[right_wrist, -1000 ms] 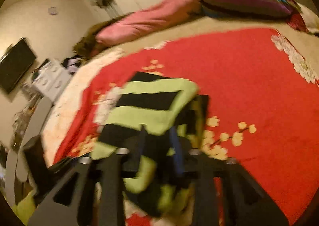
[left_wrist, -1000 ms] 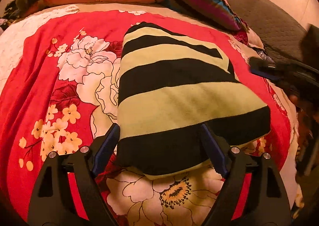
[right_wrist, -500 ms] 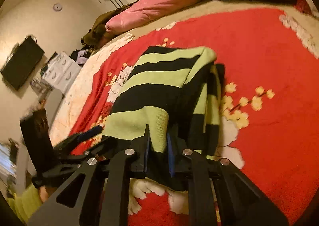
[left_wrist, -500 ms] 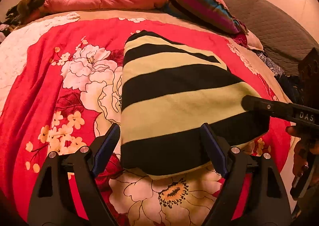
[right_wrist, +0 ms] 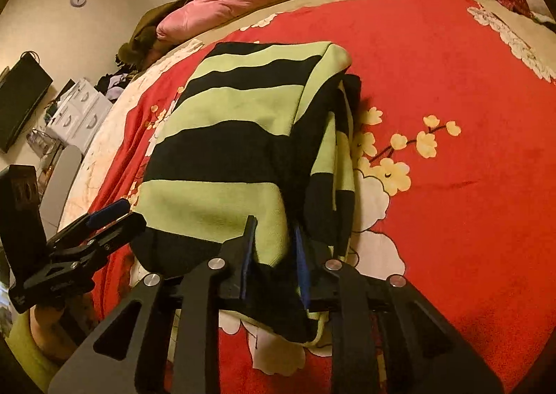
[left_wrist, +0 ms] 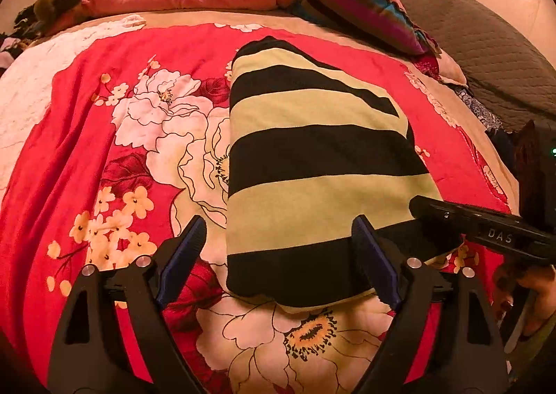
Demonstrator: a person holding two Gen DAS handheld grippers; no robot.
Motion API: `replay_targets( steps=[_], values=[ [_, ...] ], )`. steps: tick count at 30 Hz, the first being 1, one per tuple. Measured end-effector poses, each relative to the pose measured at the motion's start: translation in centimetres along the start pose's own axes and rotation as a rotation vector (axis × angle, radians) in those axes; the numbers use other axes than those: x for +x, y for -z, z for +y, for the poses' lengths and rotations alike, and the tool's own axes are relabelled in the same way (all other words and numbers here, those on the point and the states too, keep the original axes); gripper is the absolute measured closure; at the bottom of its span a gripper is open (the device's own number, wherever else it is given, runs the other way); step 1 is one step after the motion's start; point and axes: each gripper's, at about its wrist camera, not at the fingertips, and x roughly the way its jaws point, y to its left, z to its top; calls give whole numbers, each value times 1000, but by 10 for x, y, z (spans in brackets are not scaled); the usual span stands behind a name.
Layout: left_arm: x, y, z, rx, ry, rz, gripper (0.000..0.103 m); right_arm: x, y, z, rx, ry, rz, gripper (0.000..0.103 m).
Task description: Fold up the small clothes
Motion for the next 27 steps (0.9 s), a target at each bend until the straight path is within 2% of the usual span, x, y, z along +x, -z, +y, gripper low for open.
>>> replay_targets(
  steps=[3,5,6,8,10,11,13,17,23,27],
  values=[
    [-3,0,0,0,-7,-5,21,-6,1,0,2,9,-9,72],
    [-6,-1,1,-2,-23,-10,17,-15,0,1,16,8,-31,59],
    [-8,-1,1,-4,-28,-13,16,-23,0,2,12,14,-53,56],
    [-13,-2,3,-16,-36,-18,15,-37,-1,5,-11,50,-89,36],
    [-20,-2,4,-29,-48,-23,13,-56,-2,9,-33,71,-140,23],
    [-24,-2,4,-33,-56,-26,8,-65,-2,11,-40,80,-163,15],
    [-32,-1,7,-45,-95,-33,9,-79,-2,15,-56,96,-199,6],
    [-51,2,10,-74,-143,-49,9,-102,3,25,-101,139,-245,5],
    [-88,6,5,-87,-160,-104,9,-127,16,46,-198,202,-319,5],
    [-108,9,-3,-80,-154,-124,9,-141,27,56,-205,209,-347,5]
  ],
)
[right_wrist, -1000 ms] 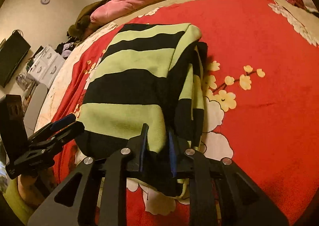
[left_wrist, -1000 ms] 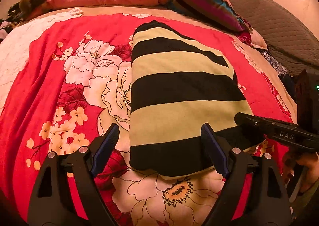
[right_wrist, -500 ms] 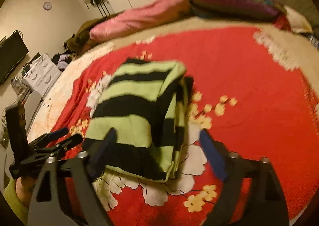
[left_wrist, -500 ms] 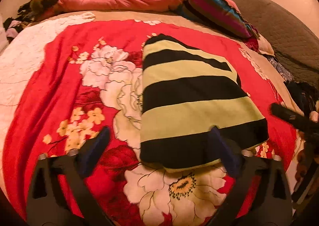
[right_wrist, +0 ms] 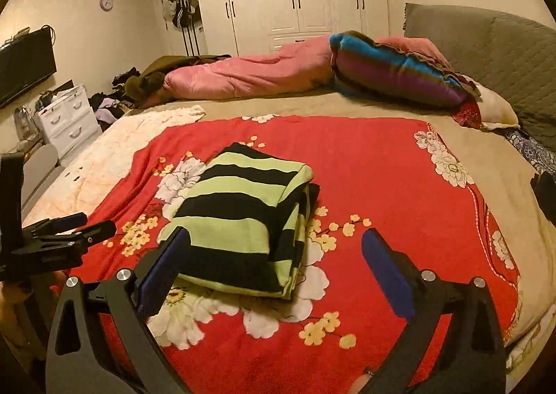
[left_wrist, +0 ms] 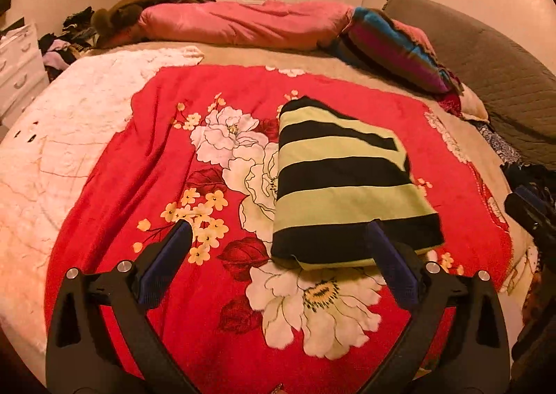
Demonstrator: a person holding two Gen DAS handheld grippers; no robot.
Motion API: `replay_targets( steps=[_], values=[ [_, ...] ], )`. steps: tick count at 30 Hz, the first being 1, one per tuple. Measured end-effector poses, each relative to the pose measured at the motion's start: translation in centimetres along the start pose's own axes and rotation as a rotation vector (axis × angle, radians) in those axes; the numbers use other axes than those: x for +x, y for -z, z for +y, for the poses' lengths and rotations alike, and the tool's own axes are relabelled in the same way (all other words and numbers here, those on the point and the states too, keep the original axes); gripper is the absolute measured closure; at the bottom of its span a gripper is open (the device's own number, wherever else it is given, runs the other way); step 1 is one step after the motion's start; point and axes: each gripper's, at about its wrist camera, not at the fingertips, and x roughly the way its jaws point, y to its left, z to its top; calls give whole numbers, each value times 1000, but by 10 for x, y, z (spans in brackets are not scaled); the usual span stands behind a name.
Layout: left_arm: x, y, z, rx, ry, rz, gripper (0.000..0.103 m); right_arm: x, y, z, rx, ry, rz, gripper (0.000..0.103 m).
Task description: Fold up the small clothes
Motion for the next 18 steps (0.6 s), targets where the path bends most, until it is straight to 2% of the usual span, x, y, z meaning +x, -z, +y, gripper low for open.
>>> replay_targets(
  steps=[7,11,18],
  values=[
    [-37,10,-9,27,3,-12,9,-23,13,10,30,-1,14,5],
    [-49,22,-10,35,5,7,9,-36,24,21,-1,4,26,5],
    [-64,46,-8,23,6,41,9,-43,51,28,-3,23,99,5]
  ],
)
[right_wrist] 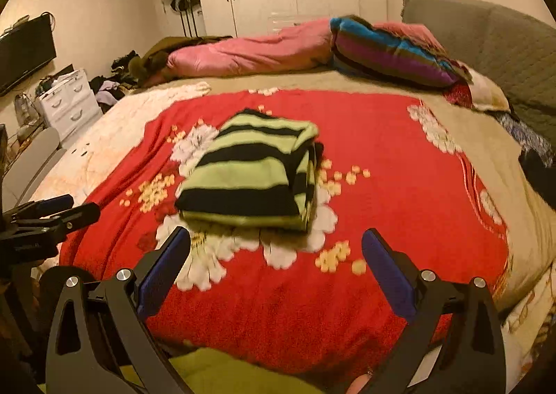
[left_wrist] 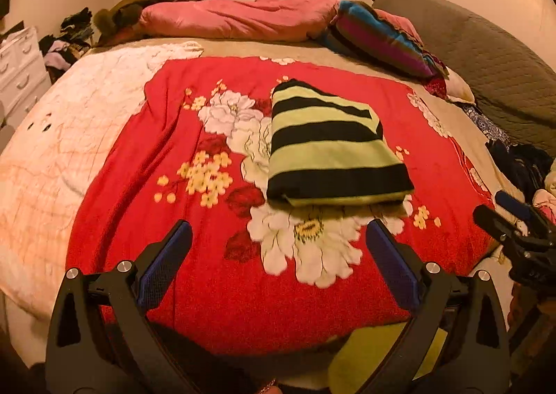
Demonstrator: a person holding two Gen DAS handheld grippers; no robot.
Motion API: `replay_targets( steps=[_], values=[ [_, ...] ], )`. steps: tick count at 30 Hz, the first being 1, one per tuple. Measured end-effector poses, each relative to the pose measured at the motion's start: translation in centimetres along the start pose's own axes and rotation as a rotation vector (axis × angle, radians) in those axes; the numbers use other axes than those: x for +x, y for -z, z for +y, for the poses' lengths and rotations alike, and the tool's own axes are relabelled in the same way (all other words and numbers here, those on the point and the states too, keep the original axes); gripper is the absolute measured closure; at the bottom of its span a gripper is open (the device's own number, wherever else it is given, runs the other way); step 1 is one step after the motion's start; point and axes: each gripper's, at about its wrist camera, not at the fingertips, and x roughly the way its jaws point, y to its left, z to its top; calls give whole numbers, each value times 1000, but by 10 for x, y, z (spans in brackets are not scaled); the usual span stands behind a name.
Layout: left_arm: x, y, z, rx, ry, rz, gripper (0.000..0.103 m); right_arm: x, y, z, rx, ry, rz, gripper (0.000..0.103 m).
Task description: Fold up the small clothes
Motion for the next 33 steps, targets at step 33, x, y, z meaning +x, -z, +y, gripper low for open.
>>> replay_targets(
  steps=[33],
  values=[
    [1,12,1,4,-32,22,9,8,14,11,-2,-2,47,4]
  ],
)
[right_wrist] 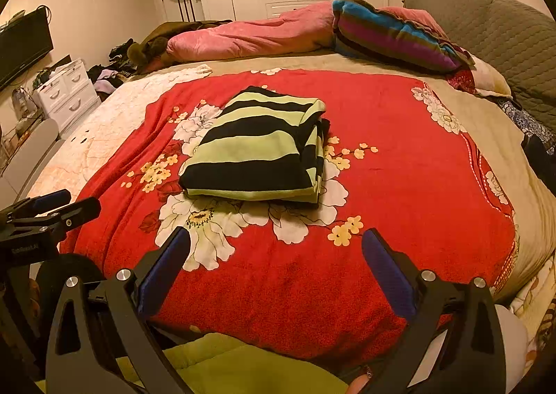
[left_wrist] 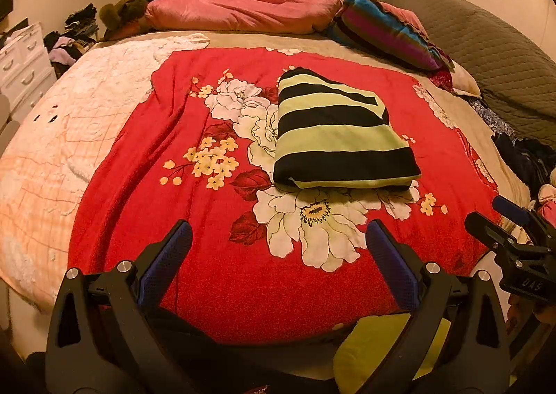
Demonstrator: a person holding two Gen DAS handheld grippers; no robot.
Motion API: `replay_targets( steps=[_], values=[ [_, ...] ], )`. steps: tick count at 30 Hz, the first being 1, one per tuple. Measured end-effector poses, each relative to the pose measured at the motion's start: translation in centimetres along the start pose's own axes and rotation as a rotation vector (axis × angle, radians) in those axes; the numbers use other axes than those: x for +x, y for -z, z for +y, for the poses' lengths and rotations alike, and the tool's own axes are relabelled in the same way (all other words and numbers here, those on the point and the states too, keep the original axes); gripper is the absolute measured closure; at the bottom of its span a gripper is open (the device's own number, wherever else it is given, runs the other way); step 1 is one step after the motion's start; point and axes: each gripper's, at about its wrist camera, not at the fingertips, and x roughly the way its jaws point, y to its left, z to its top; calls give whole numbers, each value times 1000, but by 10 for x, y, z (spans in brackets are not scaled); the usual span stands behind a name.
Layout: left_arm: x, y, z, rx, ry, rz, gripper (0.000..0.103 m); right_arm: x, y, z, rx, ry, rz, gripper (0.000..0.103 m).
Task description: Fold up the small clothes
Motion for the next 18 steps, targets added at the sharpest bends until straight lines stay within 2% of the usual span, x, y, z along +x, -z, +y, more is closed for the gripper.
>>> replay_targets(
  steps=[18],
  values=[
    [0,1,0,0,-14,0,9,-2,1,-2,14,14,-7,4]
  ],
)
